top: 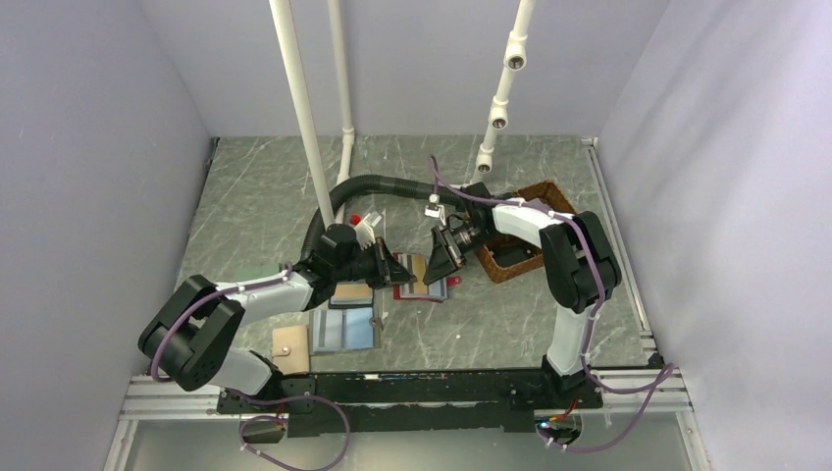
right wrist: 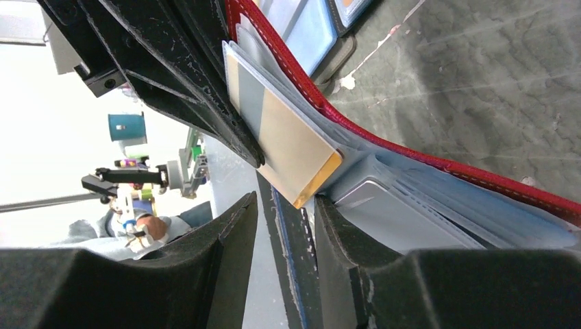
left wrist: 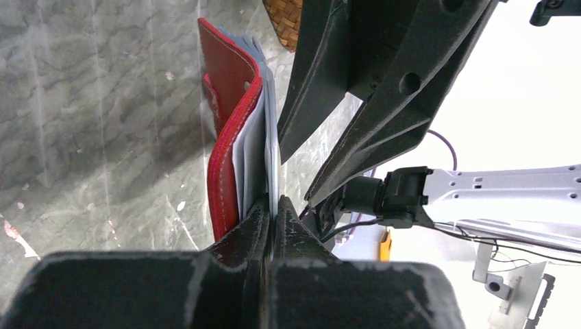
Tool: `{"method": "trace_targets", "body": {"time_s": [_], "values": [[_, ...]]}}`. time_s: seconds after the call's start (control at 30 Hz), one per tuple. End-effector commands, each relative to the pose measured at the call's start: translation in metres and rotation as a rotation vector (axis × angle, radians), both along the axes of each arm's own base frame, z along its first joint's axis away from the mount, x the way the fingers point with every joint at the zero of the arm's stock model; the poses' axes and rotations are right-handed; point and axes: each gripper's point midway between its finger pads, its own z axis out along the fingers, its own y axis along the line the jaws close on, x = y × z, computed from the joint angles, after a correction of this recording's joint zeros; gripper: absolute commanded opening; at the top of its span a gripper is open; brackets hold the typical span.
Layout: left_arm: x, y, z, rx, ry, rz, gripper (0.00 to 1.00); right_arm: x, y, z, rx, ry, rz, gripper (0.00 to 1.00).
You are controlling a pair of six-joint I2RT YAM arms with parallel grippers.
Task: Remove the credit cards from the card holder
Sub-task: Remove the credit card from the card holder.
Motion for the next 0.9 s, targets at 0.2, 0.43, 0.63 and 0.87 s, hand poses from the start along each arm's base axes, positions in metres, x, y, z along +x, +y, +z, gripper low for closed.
{"method": "trace_targets", "body": {"time_s": [0.2,0.43,0.63,0.87], "values": [[0.003,-0.017,0.057,-0.214,-0.136,-0.076,0.0,0.013,-0.002,0.04,0.14,-0.024,-0.021,0.39],[0.008,-0.03,0.076,-0.289,-0.16,-0.127,0.0,0.011,0.0,0.051,0.172,-0.014,-0.013,0.39],[0.012,-0.033,0.069,-0.259,-0.134,-0.117,0.0,0.013,0.001,0.055,0.167,-0.01,-0.023,0.35],[0.017,-0.036,0.051,-0.13,-0.08,-0.083,0.0,0.018,0.001,0.051,0.145,0.024,-0.05,0.14]]}}
